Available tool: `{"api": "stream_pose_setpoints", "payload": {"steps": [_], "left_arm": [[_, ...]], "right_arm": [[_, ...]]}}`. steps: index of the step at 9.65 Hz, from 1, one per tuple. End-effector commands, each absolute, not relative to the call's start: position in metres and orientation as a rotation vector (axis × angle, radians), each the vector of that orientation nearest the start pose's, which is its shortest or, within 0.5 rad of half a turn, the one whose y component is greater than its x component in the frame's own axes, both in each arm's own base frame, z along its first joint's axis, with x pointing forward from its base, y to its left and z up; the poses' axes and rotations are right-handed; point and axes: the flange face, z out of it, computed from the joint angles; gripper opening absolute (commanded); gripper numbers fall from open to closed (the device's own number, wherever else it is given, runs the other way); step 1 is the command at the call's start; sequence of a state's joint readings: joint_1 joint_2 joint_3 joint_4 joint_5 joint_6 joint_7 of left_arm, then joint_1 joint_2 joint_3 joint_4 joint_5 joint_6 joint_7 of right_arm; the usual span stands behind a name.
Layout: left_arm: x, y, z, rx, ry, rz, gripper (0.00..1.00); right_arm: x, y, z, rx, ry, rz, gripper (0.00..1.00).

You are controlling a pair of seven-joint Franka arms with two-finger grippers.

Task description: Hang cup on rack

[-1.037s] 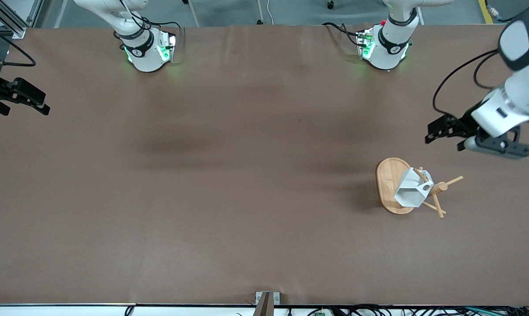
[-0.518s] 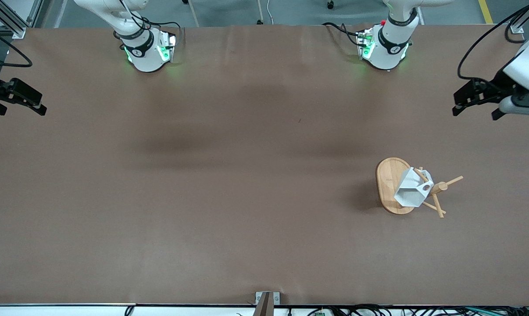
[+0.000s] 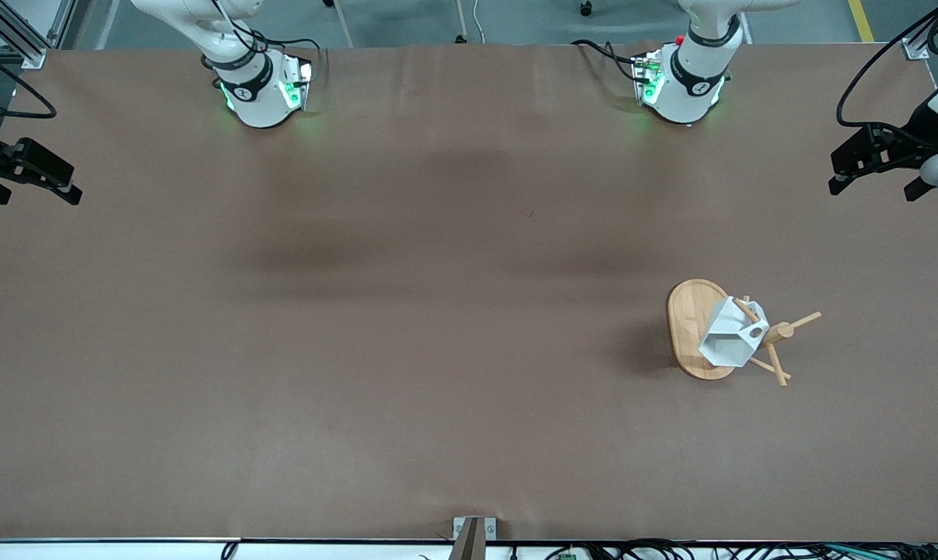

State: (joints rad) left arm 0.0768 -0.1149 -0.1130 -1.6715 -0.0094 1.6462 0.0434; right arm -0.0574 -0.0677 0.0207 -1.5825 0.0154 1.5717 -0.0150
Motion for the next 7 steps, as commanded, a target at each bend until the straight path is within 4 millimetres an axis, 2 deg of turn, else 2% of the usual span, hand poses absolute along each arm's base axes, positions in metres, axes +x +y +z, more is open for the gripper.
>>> {"api": "stream_pose_setpoints", "payload": {"steps": [1,3,7], "left_arm": [[0.531,-0.049,0.632,-3.149,0.066,-0.072,1.0],[0.527,-0.069,0.634,-3.142,0.019,-0.072,1.0],[0.528,-0.059,0.631,-3.132,0.09,-0.044,1.0]], "right_arm": [[0.536,-0.014,0.664,-3.133,0.021,-0.118,1.0],[0.54,-0.014,0.666,-3.131,0.018,-0.12,1.0],[0.54,-0.013,0.665,-3.13,0.018,-0.118,1.0]]}}
